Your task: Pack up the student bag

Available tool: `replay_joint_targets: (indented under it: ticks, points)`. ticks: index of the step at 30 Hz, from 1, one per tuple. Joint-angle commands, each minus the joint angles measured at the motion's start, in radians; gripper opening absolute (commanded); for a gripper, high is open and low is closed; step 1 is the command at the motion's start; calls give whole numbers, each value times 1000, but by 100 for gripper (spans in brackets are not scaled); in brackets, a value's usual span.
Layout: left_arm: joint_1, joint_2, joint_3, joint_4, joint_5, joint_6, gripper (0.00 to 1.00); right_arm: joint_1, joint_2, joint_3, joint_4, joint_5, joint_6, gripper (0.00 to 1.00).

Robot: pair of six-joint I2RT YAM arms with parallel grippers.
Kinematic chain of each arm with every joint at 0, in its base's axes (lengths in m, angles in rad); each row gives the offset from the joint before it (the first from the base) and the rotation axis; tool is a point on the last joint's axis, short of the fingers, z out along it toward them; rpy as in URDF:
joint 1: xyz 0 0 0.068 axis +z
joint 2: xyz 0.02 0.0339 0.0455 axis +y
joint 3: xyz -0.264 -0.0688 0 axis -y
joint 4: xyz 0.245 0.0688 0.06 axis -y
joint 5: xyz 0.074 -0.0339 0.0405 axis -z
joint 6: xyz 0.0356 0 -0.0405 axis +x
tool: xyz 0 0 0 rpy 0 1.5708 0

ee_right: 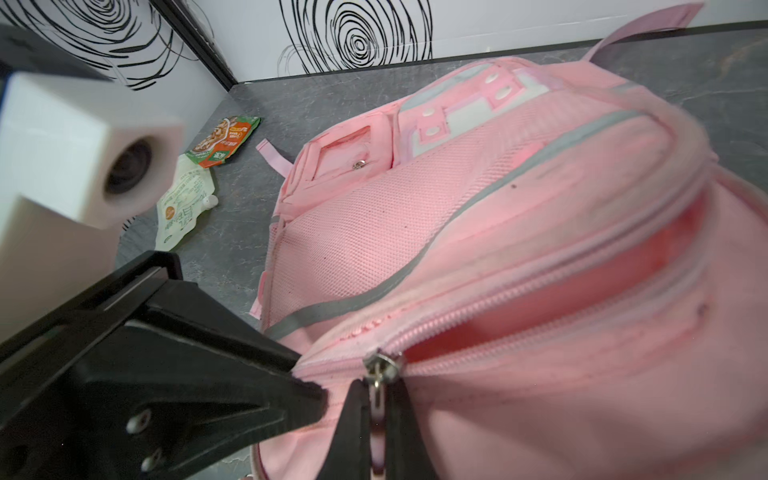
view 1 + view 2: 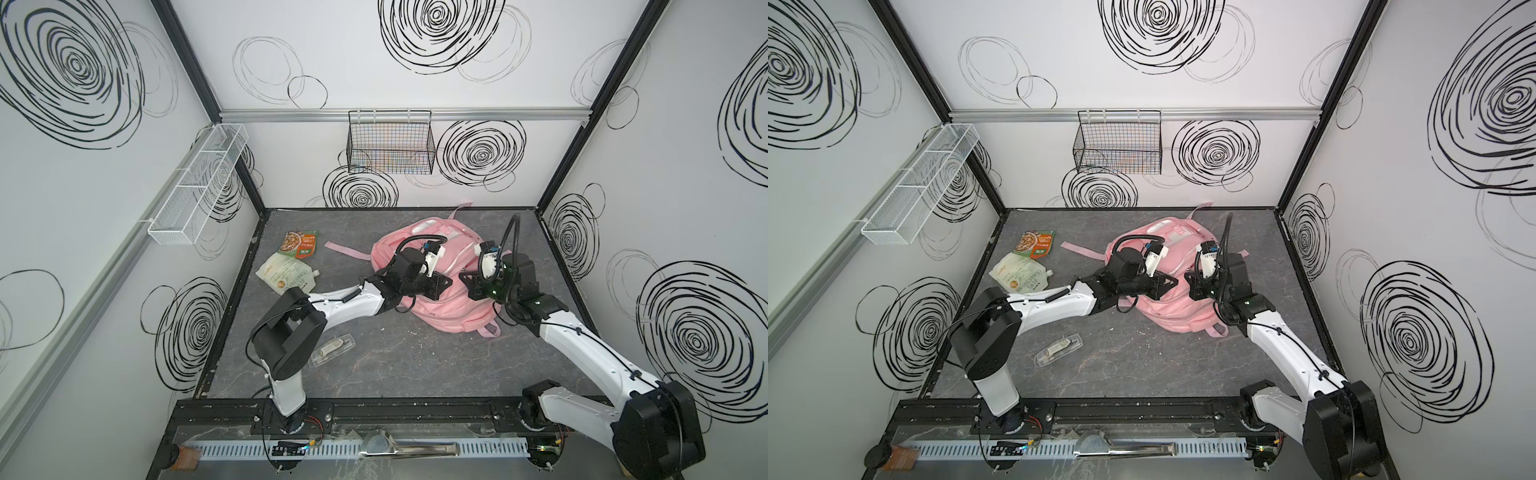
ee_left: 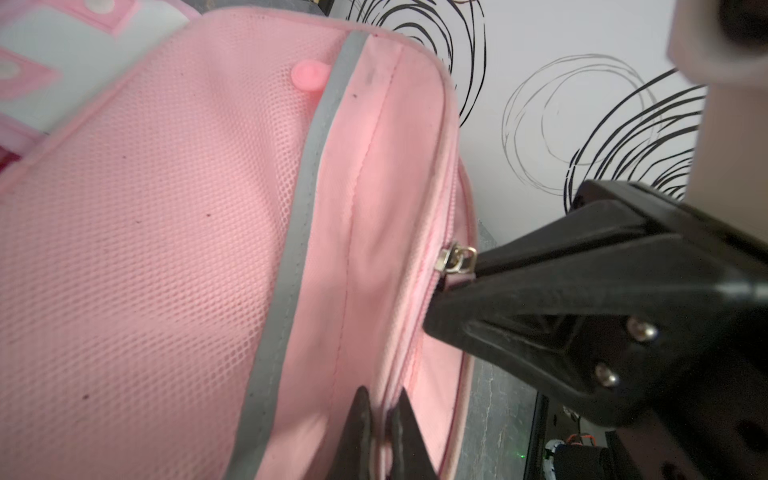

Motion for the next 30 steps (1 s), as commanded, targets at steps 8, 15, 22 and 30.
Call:
replay_joint_targets:
  ticks: [8,15,22,30]
  points:
    - [201,4,171,51,191,51,39,-26,-2,-105,219,35,-94,0]
    - [218,214,522,-558,-13,415,48,-34,4,-128,247,18,-81,0]
    - [211,351,672,-707,6,514,49,-33,33,-102,218,-26,-87,0]
    - [201,480,803,-797,133,582,48,-34,45,-79,174,-47,-91,0]
